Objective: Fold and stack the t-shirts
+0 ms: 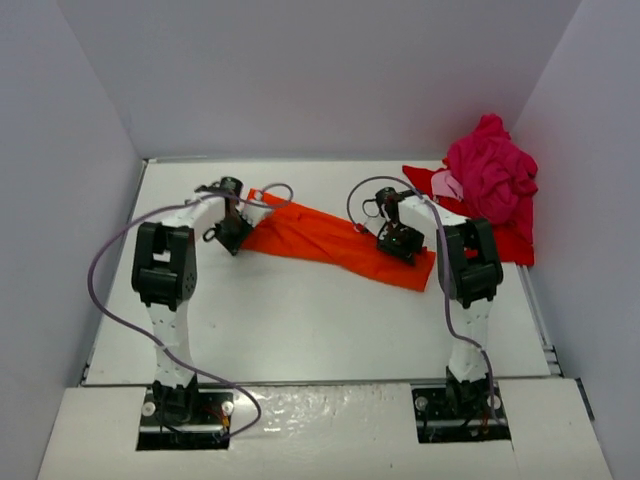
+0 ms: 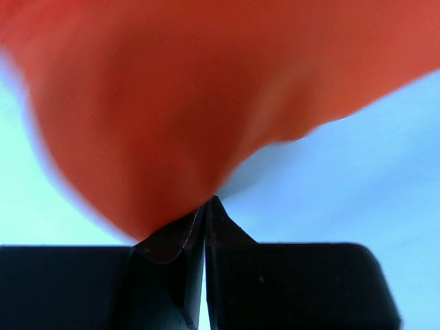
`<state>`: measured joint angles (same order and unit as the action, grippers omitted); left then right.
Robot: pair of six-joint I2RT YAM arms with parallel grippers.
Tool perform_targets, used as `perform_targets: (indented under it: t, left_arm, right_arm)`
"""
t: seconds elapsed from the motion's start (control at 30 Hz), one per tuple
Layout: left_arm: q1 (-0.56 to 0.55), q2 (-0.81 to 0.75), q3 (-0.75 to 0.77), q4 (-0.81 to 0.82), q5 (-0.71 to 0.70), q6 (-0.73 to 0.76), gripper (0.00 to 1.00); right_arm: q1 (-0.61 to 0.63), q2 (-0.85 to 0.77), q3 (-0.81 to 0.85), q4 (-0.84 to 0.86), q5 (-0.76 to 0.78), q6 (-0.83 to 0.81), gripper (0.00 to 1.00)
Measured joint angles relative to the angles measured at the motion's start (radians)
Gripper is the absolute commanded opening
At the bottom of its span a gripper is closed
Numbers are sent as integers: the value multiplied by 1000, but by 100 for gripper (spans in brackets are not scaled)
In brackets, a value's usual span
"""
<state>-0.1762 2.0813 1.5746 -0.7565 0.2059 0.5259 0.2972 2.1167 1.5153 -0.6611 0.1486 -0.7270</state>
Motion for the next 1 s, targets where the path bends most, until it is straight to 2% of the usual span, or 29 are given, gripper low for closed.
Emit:
perform_targets:
  t: [0.2,0.37,0.57,0.7,0.83,0.93,1.0]
  left_arm:
    - [124,121,195,-34,-80,-74,0]
    - [136,220,357,-77,-138,-98,0]
    - [135,292,484,-128,-178,-104,0]
    - [144,271,444,-93,-180,-110,0]
    - [157,164,290,-41,-157,-110,0]
    - [165,85,237,-43,-127,-109,0]
    - [169,22,219,-43,-93,-109,0]
  right_arm:
    - [210,-63,-153,-156,-22,-36,42]
    - [436,-76,-211,-237,-42,-17,44]
    - [715,-76,-209,-311,-152,24,45]
    - [867,-77,-180,-327,-241,49,46]
    - [910,-90,-122,-323,-345,70,48]
    - [935,-131,-90,-301,-338,91,56]
    - [945,-177,-79,-287,-306,106,56]
